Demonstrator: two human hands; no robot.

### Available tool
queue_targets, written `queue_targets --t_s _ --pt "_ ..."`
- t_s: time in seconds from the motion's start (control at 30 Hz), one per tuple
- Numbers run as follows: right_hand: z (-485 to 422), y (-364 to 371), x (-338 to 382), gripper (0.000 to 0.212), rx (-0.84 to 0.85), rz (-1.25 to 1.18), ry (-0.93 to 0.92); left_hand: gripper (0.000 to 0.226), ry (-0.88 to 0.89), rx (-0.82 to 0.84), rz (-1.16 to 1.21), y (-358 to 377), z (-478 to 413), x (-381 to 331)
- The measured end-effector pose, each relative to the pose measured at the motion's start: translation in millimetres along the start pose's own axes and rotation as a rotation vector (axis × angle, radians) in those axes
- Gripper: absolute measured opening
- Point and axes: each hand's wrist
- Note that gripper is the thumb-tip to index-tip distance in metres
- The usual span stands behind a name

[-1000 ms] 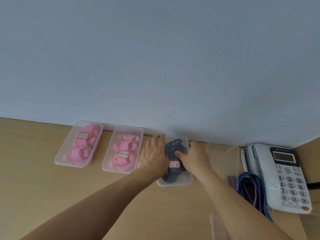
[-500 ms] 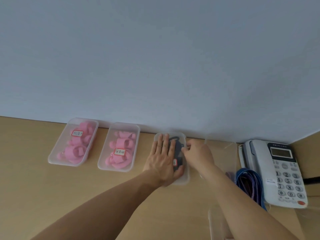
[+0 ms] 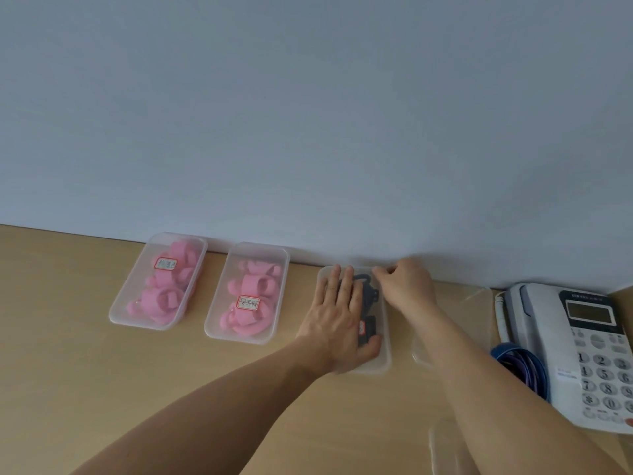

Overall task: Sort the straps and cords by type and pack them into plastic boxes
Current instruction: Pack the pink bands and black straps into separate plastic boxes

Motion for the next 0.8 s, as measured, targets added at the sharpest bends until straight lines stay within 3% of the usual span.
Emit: queue_targets --t_s 0.27,0.5,0.7,0.8 --pt "-1.2 1.8 0.8 0.043 0.030 -0.201 0.115 0.096 -0.015 -0.049 -0.009 2.1 -3.3 1.8" --pt "16.0 3.7 -12.6 0.021 0.156 -0.342 0.121 0.090 0.049 -0.006 -0.042 4.4 -3.8 12.9" --pt "21.8 10.3 -13.8 0.023 0.095 -0.298 0.142 0.083 0.046 -0.015 -0.056 -3.5 -5.2 10.0" --pt "28.4 14.3 -17.3 0.020 0.154 -0.516 0.260 0.083 0.030 -0.014 -0.057 -2.5 -2.7 10.6"
Point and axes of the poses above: each hand's wrist, its own z-axis away from the middle knuckle, its own y-axis out of the palm, x = y × z, and after that the axes turned 4 degrees about -x, right-handed
